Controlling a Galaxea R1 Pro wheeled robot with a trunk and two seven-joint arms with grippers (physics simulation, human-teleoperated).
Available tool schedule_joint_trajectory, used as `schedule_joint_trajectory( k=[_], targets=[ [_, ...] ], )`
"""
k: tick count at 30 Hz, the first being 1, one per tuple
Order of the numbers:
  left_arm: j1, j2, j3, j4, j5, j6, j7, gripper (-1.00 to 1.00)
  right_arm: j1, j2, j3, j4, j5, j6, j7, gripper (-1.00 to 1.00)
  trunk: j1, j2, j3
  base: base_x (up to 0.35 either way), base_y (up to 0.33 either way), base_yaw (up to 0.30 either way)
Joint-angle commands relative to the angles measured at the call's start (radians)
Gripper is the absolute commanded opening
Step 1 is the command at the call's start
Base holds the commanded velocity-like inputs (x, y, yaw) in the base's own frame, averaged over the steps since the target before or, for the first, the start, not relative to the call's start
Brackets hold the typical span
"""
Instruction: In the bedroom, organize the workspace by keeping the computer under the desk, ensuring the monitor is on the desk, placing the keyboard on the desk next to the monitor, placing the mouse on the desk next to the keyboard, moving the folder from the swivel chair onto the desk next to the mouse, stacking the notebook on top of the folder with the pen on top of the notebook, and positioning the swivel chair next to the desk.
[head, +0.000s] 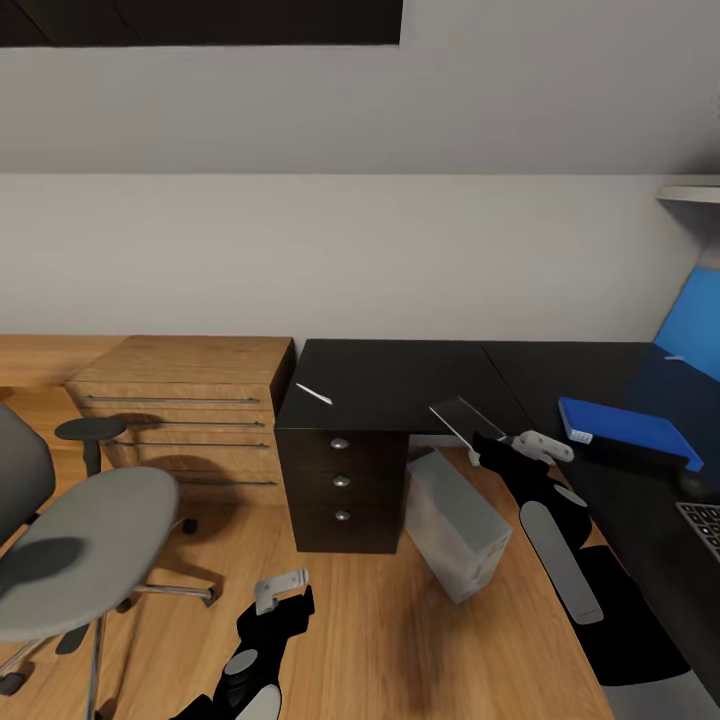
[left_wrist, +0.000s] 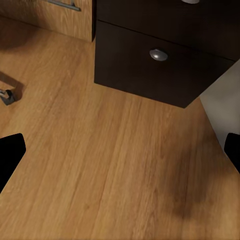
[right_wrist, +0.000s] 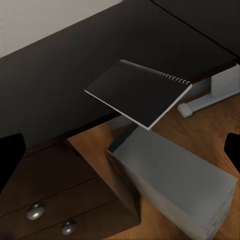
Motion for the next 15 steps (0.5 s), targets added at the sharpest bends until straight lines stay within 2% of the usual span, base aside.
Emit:
schedule_joint_trajectory(
  k=[1, 15],
  targets=[
    [-0.001, 0.001, -0.003, -0.002, 0.001, 0.005, 0.007, 1.00, -0.001, -0.001, 0.002, -0.001, -0.007, 0.002, -0.009, 1.00, 0.004, -0.008, -0.003, 0.000, 0.000, 0.000],
    [-0.001, 0.000, -0.003, -0.002, 0.001, 0.005, 0.007, 1.00, -0.001, -0.001, 0.002, -0.001, -0.007, 0.002, -0.009, 1.00, 0.058, -0.106, -0.027, 0.000, 0.000, 0.000]
  ],
)
